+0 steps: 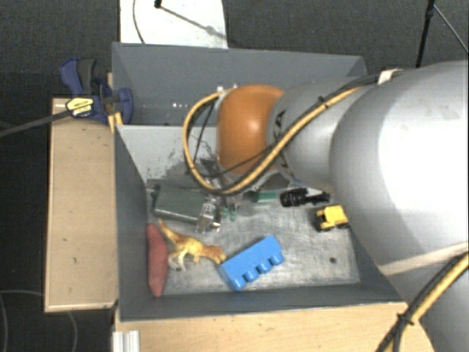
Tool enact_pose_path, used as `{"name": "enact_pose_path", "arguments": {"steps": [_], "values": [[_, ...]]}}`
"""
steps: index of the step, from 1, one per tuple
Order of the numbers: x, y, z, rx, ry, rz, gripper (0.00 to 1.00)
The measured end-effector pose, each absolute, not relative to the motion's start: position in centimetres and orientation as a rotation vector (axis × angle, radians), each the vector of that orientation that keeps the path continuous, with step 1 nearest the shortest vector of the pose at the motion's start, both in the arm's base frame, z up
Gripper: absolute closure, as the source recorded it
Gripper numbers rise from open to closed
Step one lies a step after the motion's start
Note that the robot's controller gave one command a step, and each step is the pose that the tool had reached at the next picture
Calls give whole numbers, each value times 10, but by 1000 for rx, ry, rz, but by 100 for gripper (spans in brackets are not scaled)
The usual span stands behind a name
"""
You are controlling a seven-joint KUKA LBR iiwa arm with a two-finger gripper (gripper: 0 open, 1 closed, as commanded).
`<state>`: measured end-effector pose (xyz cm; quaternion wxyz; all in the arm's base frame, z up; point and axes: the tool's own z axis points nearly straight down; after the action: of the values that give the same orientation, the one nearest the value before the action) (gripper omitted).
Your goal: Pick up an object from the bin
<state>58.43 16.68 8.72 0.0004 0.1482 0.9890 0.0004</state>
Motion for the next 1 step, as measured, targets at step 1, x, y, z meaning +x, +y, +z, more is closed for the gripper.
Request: {"name": "enact_pose_path", "arguments": {"steps": [1], "values": [[584, 167, 87, 467, 3106, 2, 100]]}}
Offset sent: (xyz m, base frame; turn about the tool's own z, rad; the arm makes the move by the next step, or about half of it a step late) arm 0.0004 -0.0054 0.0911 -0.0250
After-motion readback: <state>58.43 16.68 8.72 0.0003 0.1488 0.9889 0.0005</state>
